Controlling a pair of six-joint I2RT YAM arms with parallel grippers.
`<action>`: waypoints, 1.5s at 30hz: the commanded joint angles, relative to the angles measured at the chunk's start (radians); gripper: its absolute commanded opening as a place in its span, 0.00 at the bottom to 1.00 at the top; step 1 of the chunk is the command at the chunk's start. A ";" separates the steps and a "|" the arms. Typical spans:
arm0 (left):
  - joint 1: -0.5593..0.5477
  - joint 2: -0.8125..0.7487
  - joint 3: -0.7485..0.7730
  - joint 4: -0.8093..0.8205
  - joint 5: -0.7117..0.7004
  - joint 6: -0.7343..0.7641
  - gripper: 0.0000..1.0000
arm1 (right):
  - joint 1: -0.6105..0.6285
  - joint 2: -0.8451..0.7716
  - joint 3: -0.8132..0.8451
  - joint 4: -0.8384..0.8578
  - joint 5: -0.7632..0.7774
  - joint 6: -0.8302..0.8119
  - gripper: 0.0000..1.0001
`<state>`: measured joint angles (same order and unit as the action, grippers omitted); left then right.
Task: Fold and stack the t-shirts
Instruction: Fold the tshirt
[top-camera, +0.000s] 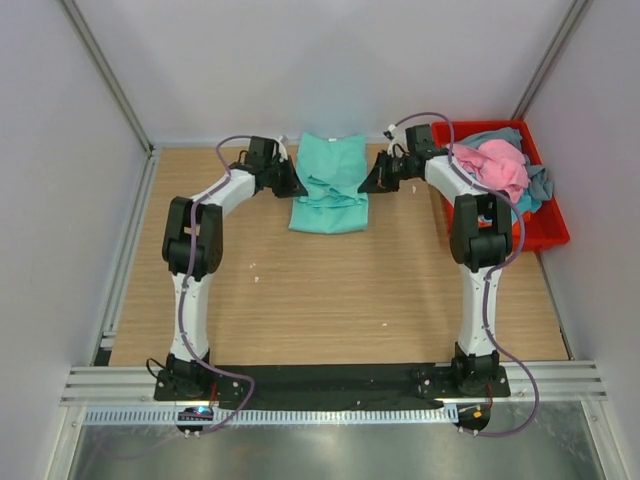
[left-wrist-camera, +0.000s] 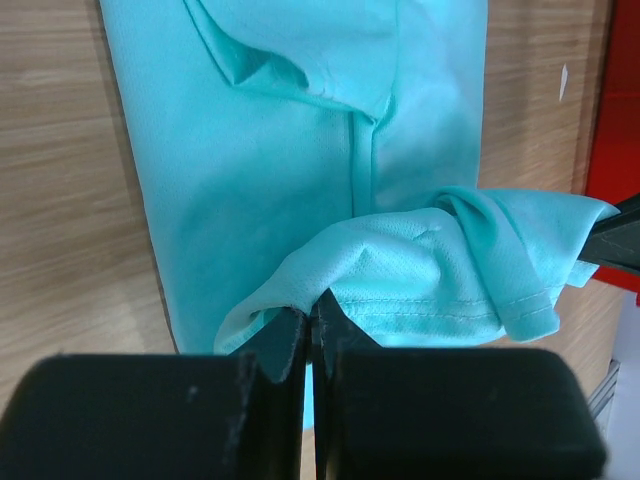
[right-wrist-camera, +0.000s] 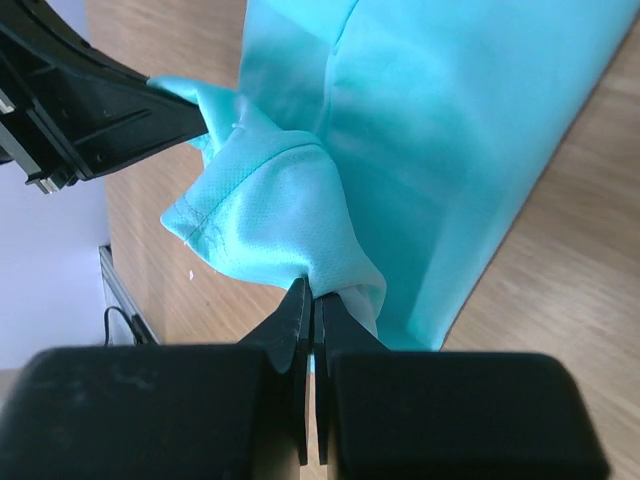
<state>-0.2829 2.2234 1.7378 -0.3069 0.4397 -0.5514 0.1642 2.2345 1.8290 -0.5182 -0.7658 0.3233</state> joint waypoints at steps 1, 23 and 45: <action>0.004 0.018 0.068 0.077 -0.012 -0.031 0.00 | -0.032 0.005 0.039 0.109 0.017 0.037 0.02; 0.047 -0.163 -0.142 0.173 0.101 -0.105 0.68 | -0.098 -0.136 -0.115 0.098 -0.013 -0.076 0.39; 0.047 -0.024 -0.161 -0.029 0.260 -0.068 0.68 | -0.098 -0.121 -0.289 0.167 -0.118 -0.044 0.39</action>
<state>-0.2371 2.2021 1.5620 -0.3309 0.6720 -0.6254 0.0643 2.1414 1.5219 -0.4103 -0.8566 0.2626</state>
